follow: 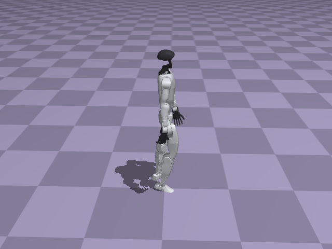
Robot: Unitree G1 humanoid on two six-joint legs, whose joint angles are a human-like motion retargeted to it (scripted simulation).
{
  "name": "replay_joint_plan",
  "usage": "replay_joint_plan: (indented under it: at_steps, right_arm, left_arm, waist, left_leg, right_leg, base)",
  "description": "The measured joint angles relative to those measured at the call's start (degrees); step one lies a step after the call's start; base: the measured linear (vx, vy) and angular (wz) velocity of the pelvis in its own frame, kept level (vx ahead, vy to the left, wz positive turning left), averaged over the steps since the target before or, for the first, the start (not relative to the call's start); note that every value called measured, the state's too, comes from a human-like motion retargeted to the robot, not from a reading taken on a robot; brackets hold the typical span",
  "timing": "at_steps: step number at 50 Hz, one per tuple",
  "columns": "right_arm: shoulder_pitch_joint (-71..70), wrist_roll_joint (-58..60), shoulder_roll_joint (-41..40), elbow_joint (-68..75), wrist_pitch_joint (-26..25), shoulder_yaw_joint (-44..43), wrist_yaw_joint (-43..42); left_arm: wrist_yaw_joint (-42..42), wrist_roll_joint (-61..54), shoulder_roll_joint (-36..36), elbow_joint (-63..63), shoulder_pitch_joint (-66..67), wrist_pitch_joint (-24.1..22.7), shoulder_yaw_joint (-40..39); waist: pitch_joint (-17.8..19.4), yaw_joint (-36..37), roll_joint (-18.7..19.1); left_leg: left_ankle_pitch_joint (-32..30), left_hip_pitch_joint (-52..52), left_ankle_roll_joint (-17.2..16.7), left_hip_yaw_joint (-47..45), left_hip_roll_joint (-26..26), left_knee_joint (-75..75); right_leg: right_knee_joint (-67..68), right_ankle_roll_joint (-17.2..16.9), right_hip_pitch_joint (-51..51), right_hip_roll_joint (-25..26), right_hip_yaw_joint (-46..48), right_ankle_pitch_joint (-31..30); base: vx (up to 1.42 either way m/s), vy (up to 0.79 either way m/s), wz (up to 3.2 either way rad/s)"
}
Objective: In place motions
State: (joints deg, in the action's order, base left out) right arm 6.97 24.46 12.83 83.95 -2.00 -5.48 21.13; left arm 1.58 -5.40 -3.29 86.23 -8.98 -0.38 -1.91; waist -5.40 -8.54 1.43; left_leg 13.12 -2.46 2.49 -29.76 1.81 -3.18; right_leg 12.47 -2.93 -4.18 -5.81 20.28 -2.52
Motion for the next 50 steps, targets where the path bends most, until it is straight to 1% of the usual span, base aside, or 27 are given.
replay_joint_plan:
  at_steps: [3, 5, 7, 10, 13, 15, 17, 18, 20, 22, 23, 24, 25, 27, 31, 33, 35, 37, 40, 42, 44, 48, 50]
  right_arm:
    - [-0.8, -1.8, -0.7, 1.4, -0.3, 0.9, -1.3]
    - [-2.0, -3.7, -1.0, 2.8, -0.5, 1.4, -2.0]
    - [-3.0, -4.9, -1.3, 3.7, -1.1, 1.3, -1.9]
    - [-4.8, -6.8, -1.5, 5.1, -1.3, 2.1, -1.9]
    - [-6.9, -7.4, -2.0, 6.9, -1.2, 3.7, -4.3]
    - [-8.5, -6.8, -2.6, 8.2, -1.2, 4.7, -6.5]
    - [-10.2, -6.7, -3.5, 8.7, -1.6, 5.7, -7.5]
    - [-11.2, -7.1, -4.0, 8.7, -1.6, 6.3, -7.5]
    - [-13.8, -8.2, -5.1, 8.5, -1.6, 7.5, -7.0]
    - [-17.6, -9.6, -6.6, 7.9, -1.9, 8.1, -6.3]
    - [-19.7, -10.2, -7.4, 7.2, -1.8, 8.1, -5.9]
    - [-21.7, -10.8, -8.2, 6.4, -1.6, 8.0, -5.3]
    - [-23.6, -11.4, -9.1, 5.4, -1.4, 8.0, -4.6]
    - [-27.4, -12.5, -9.9, 3.5, -1.3, 7.0, -3.2]
    - [-34.7, -14.3, -11.8, -1.0, -1.0, 3.5, -1.4]
    - [-38.7, -16.4, -12.5, -3.4, -0.3, 3.1, -0.2]
    - [-42.4, -18.4, -12.9, -5.8, 0.2, 2.9, 0.6]
    - [-45.4, -18.9, -13.0, -8.0, 0.8, 2.7, 1.1]
    - [-48.4, -17.4, -13.1, -9.9, 1.6, 2.4, 0.8]
    - [-49.2, -16.5, -12.9, -9.8, 1.8, 2.7, -0.5]
    - [-49.2, -16.3, -12.8, -9.1, 1.9, 2.8, -1.1]
    - [-46.0, -16.4, -13.0, -7.3, 2.2, 1.9, 0.8]
    - [-43.5, -17.3, -13.5, -5.9, 2.4, 1.5, 1.8]
  left_arm:
    - [-0.2, 0.5, 0.1, -0.5, 2.6, -0.6, -1.8]
    - [0.0, 0.3, 0.2, -1.2, 4.5, -0.8, -3.0]
    - [0.1, 0.1, 0.3, -1.1, 5.9, -0.9, -3.9]
    - [-0.2, 0.4, 0.4, -0.1, 8.1, -0.8, -5.5]
    - [0.5, 1.5, 0.0, 0.5, 11.7, -1.4, -7.4]
    - [0.4, 2.4, -0.1, 1.1, 14.7, -2.4, -8.6]
    - [-0.4, 2.4, -0.1, 2.7, 17.6, -3.0, -10.0]
    - [-0.7, 2.1, -0.1, 3.7, 19.0, -3.0, -10.9]
    - [-0.9, 1.6, 0.0, 6.0, 21.5, -2.6, -12.9]
    - [-0.2, 1.9, -0.5, 8.0, 23.4, -1.9, -14.4]
    - [0.2, 2.6, -0.9, 8.9, 24.2, -1.5, -14.6]
    - [0.6, 3.8, -1.7, 9.7, 25.1, -1.2, -14.5]
    - [1.0, 5.2, -2.6, 10.4, 26.0, -0.7, -14.2]
    - [2.1, 9.0, -3.6, 11.2, 27.8, 0.9, -13.0]
    - [4.5, 15.1, -3.9, 11.2, 30.8, 4.5, -13.0]
    - [5.0, 16.4, -3.9, 11.2, 31.5, 4.9, -13.1]
    - [4.6, 17.2, -3.9, 11.2, 31.6, 4.7, -13.2]
    - [4.3, 16.8, -3.8, 11.2, 31.3, 4.7, -13.6]
    - [4.7, 15.6, -4.0, 11.2, 30.0, 4.8, -13.9]
    - [4.7, 15.0, -4.4, 11.2, 28.6, 4.3, -13.8]
    - [4.6, 14.2, -4.7, 10.9, 27.2, 3.5, -14.2]
    - [3.7, 11.1, -4.4, 8.6, 25.4, 2.5, -15.9]
    - [2.6, 9.3, -4.4, 7.1, 24.8, 2.1, -16.3]
  waist:
    - [-1.3, 2.3, -1.1]
    - [-1.6, 3.8, -1.7]
    - [-1.4, 4.5, -1.4]
    - [-1.0, 3.9, -0.3]
    - [-0.6, 3.1, 0.2]
    - [-0.3, 3.3, 0.2]
    - [0.2, 4.0, -0.4]
    - [0.5, 4.4, -0.9]
    - [1.4, 4.7, -2.4]
    - [2.6, 5.3, -3.4]
    - [3.4, 5.8, -3.0]
    - [4.7, 7.7, -2.2]
    - [6.2, 10.2, -1.2]
    - [8.0, 13.8, -1.3]
    - [11.3, 21.4, -1.9]
    - [13.5, 24.4, -2.5]
    - [16.5, 26.9, -3.0]
    - [19.1, 28.4, -3.7]
    - [20.9, 29.4, -4.5]
    - [20.9, 29.0, -4.7]
    - [19.6, 28.3, -4.5]
    - [15.0, 25.5, -3.8]
    - [12.8, 23.1, -3.9]
  left_leg:
    - [0.1, 0.3, -0.7, -0.4, -1.3, 0.6]
    - [0.0, 0.2, -1.2, -1.1, -1.9, 1.0]
    - [0.0, 0.1, -1.5, -1.7, -1.8, 0.9]
    - [0.2, 0.4, -1.6, -1.3, -0.7, 0.1]
    - [0.9, 0.6, -1.3, -0.8, 0.1, -1.7]
    - [1.5, 0.6, -0.6, -0.7, 0.6, -3.3]
    - [1.5, 0.9, 1.0, -0.9, 1.0, -6.2]
    - [1.0, 1.4, 2.1, -1.0, 1.3, -8.4]
    - [-2.2, 4.2, 5.4, -1.6, 2.5, -16.4]
    - [-7.9, 11.9, 9.1, -0.7, 6.8, -31.5]
    - [-11.3, 16.7, 11.4, 1.4, 9.4, -39.1]
    - [-13.9, 21.2, 12.3, 5.2, 12.5, -46.9]
    - [-16.1, 25.6, 12.5, 10.1, 16.0, -54.8]
    - [-11.6, 33.4, 12.5, 14.0, 16.2, -65.6]
    - [-4.9, 46.1, 12.5, 12.8, 19.0, -81.0]
    - [-3.8, 51.5, 12.5, 10.8, 20.3, -86.1]
    - [-3.7, 55.1, 12.4, 8.7, 20.1, -88.7]
    - [-3.6, 57.0, 12.4, 6.4, 19.3, -89.3]
    - [-2.5, 57.7, 12.3, 4.1, 19.0, -88.9]
    - [-1.3, 56.8, 12.4, 4.3, 19.3, -88.7]
    - [-0.4, 55.5, 12.4, 5.7, 19.4, -88.0]
    - [0.7, 50.3, 12.4, 8.2, 19.0, -83.5]
    - [0.4, 46.5, 12.4, 8.9, 17.9, -79.4]
  right_leg:
    - [-3.9, 0.0, 0.3, -0.4, 0.7, 2.9]
    - [-5.3, -0.5, 0.0, -0.7, 0.0, 2.9]
    - [-5.8, -0.4, 0.0, -0.5, -0.2, 2.6]
    - [-6.5, 0.3, 0.6, -0.2, 1.1, 2.6]
    - [-6.7, 0.7, 1.6, -0.1, 2.0, 3.3]
    - [-6.9, 1.1, 2.4, -0.1, 2.2, 3.7]
    - [-7.4, 1.3, 3.5, -0.6, 2.3, 3.8]
    - [-7.6, 1.3, 4.0, -1.0, 2.3, 3.8]
    - [-7.6, 1.4, 5.0, -2.7, 2.3, 3.9]
    - [-7.3, 1.4, 5.3, -3.8, 2.4, 4.2]
    - [-7.1, 1.4, 5.2, -3.4, 2.6, 4.4]
    - [-7.1, 2.4, 5.9, -1.1, 1.7, 4.9]
    - [-7.0, 3.8, 7.0, 2.2, 0.3, 5.5]
    - [-6.8, 5.0, 7.2, 2.8, -0.8, 5.2]
    - [-4.5, 7.4, 6.5, 3.0, -4.4, 5.5]
    - [-2.9, 8.3, 6.3, 2.5, -6.4, 6.0]
    - [-1.2, 9.0, 6.5, 1.7, -8.3, 6.4]
    - [0.7, 9.5, 6.4, 0.2, -9.5, 6.7]
    - [3.1, 10.3, 5.9, -1.0, -9.9, 7.5]
    - [3.3, 10.5, 6.0, -1.1, -9.4, 7.9]
    - [2.5, 10.1, 5.9, -0.7, -8.6, 7.8]
    - [-0.1, 8.5, 5.2, -0.3, -6.3, 7.0]
    - [-1.2, 7.4, 4.8, -0.8, -4.6, 6.7]
  base:
    - [0.02, -0.18, -0.38]
    - [0.00, -0.17, -0.38]
    - [-0.06, -0.11, -0.12]
    - [-0.08, -0.16, 0.25]
    - [-0.04, -0.18, 0.23]
    - [-0.01, -0.20, 0.06]
    - [-0.01, -0.16, 0.03]
    - [-0.02, -0.18, 0.05]
    - [-0.07, -0.22, 0.09]
    - [-0.17, -0.17, 0.12]
    - [-0.19, -0.35, -0.33]
    - [-0.13, -0.60, -1.02]
    - [-0.09, -0.55, -1.28]
    - [-0.12, -0.25, -0.87]
    - [-0.17, -0.10, -0.91]
    - [-0.15, -0.08, -0.95]
    - [-0.13, -0.04, -0.88]
    - [-0.09, 0.00, -0.56]
    - [-0.02, 0.00, -0.10]
    - [-0.02, -0.06, 0.17]
    - [-0.02, -0.02, 0.37]
    - [0.04, 0.08, 0.66]
    - [0.08, 0.11, 0.90]
